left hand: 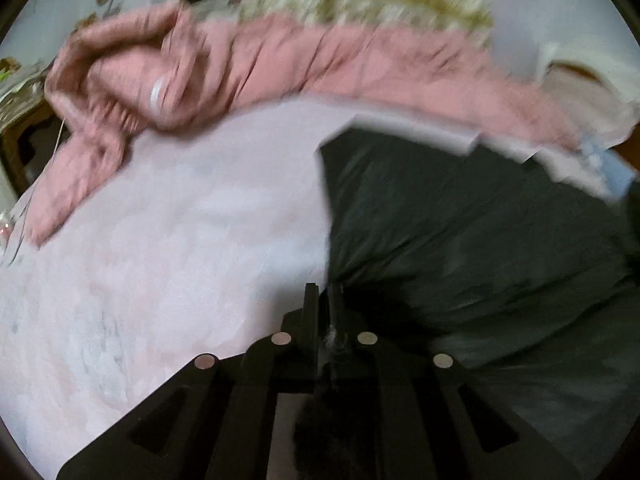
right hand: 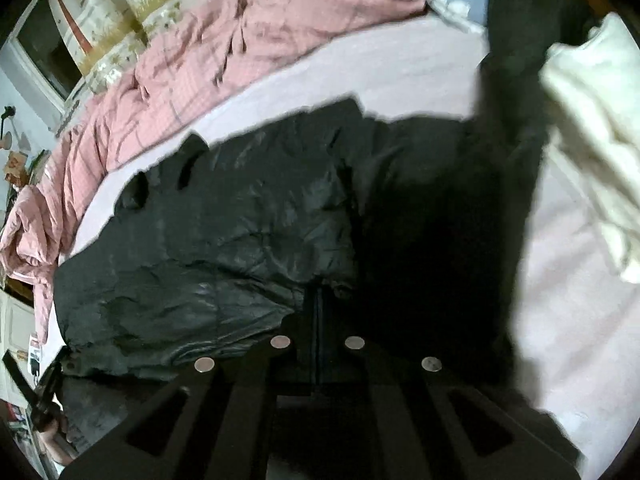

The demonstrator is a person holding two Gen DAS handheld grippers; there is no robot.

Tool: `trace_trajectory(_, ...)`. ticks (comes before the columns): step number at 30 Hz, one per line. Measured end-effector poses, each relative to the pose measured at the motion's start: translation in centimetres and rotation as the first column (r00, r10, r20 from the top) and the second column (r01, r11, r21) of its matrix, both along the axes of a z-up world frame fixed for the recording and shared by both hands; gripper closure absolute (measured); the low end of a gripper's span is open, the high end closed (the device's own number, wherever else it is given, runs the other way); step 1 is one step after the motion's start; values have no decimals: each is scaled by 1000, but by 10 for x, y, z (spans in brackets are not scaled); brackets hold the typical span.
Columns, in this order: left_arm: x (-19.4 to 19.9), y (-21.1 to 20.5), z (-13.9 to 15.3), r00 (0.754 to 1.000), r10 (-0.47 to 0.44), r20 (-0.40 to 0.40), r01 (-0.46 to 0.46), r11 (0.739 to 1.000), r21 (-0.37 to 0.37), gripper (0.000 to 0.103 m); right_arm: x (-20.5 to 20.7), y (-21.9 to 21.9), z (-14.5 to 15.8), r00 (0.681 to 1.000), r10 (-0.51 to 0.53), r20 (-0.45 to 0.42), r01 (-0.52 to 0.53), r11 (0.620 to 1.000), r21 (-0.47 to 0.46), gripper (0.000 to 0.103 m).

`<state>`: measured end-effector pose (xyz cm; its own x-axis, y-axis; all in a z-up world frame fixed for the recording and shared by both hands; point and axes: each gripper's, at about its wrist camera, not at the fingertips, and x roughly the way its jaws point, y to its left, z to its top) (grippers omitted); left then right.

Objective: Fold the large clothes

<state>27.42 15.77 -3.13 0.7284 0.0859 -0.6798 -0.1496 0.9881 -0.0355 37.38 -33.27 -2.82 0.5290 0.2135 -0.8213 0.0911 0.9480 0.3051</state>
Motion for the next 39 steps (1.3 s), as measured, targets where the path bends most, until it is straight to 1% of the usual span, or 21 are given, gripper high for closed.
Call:
trace_trajectory(2, -16, -9, 25, 993, -50, 107, 52, 998, -16, 98, -16, -13, 29, 996, -33, 88, 36, 999, -41, 103)
trace_trajectory(4, -31, -19, 44, 978, -93, 186, 99, 995, -24, 96, -29, -28, 52, 985, -63, 158, 74, 995, -63, 103)
trace_trajectory(6, -41, -26, 55, 963, -114, 243, 130, 990, -49, 89, -44, -51, 74, 965, -134, 226, 147, 988, -41, 96)
trace_trajectory(7, -48, -28, 57, 954, -109, 281, 137, 987, -82, 82, -48, -61, 80, 956, -165, 243, 176, 984, -24, 91)
trace_trajectory(8, -52, -28, 57, 944, -88, 317, 136, 982, -131, 70, -54, -73, 86, 944, -204, 258, 211, 977, 2, 89)
trace_trajectory(9, -55, -28, 55, 938, -72, 339, 145, 970, -194, 67, -59, -84, 88, 936, -236, 261, 237, 971, 28, 87)
trace_trajectory(10, -56, -31, 54, 937, -72, 341, 154, 963, -223, 66, -62, -93, 88, 932, -256, 257, 252, 967, 47, 87)
trace_trajectory(11, -57, -34, 54, 937, -79, 341, 162, 961, -223, 66, -64, -99, 88, 931, -265, 252, 259, 964, 56, 87)
trace_trajectory(14, -58, -56, 57, 934, -116, 338, 160, 982, -103, 65, -68, -113, 81, 928, -286, 240, 276, 958, 78, 87)
trace_trajectory(15, -58, -61, 56, 931, -123, 343, 159, 984, -80, 64, -67, -117, 78, 928, -289, 237, 275, 957, 92, 87)
trace_trajectory(19, -54, -71, 47, 940, -113, 322, 145, 986, -78, 49, -54, -120, 60, 935, -277, 221, 255, 959, 123, 87)
trace_trajectory(23, -47, -80, 33, 952, -114, 283, 128, 991, -31, 45, -29, -109, 30, 964, -216, 156, 191, 968, 164, 87)
trace_trajectory(27, -43, -88, 24, 957, -129, 258, 137, 990, -15, 40, -15, -94, 21, 969, -187, 164, 151, 966, 212, 86)
trace_trajectory(29, -42, -92, 20, 960, -134, 245, 139, 990, -4, 39, -8, -81, 24, 968, -167, 185, 135, 975, 176, 73)
trace_trajectory(30, -42, -92, 19, 961, -133, 241, 138, 990, -4, 39, -7, -76, 25, 969, -160, 190, 132, 980, 150, 61)
trace_trajectory(31, -42, -91, 19, 962, -132, 240, 138, 990, -7, 38, -5, -69, 27, 969, -147, 199, 129, 986, 103, 54)
trace_trajectory(33, -41, -89, 18, 963, -128, 239, 137, 990, -20, 37, -3, -56, 30, 969, -131, 210, 134, 991, 1, 54)
trace_trajectory(35, -41, -87, 18, 964, -124, 235, 135, 990, -28, 37, 0, -53, 29, 974, -130, 188, 145, 987, -67, 58)
trace_trajectory(37, -40, -88, 17, 965, -123, 230, 134, 991, -30, 37, 4, -50, 23, 977, -118, 176, 137, 986, -99, 72)
trace_trajectory(38, -40, -88, 17, 965, -124, 230, 134, 991, -28, 37, 5, -51, 21, 979, -116, 170, 136, 985, -107, 75)
trace_trajectory(39, -40, -88, 17, 965, -124, 232, 134, 991, -28, 37, 6, -50, 18, 980, -117, 163, 138, 982, -127, 87)
